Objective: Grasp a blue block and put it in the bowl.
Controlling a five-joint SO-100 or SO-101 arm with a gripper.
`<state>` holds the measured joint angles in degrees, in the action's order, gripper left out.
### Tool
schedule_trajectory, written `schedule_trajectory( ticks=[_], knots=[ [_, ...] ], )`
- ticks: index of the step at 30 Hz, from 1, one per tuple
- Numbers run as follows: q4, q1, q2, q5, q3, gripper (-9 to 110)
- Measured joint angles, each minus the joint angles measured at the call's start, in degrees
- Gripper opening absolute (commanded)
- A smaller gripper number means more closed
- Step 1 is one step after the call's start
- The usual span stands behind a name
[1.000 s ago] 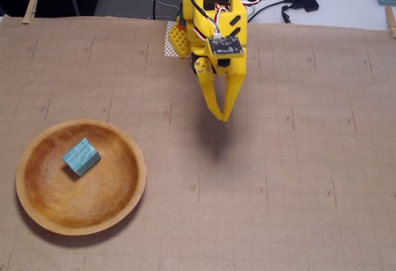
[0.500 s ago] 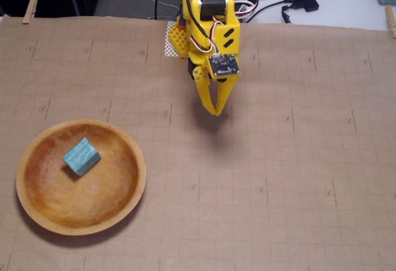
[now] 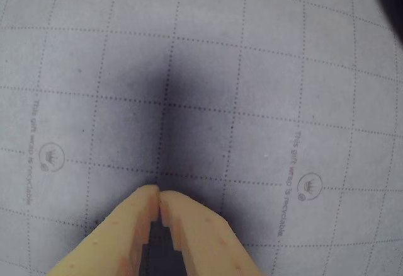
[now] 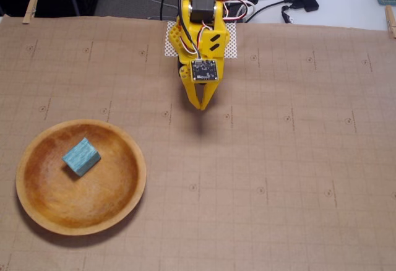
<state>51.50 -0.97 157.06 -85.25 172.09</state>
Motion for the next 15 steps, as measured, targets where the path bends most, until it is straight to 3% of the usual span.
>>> schedule_trajectory(
  ticks=[15],
  knots=[
    [0.0, -0.1, 17.2, 0.0, 8.7, -3]
  ],
)
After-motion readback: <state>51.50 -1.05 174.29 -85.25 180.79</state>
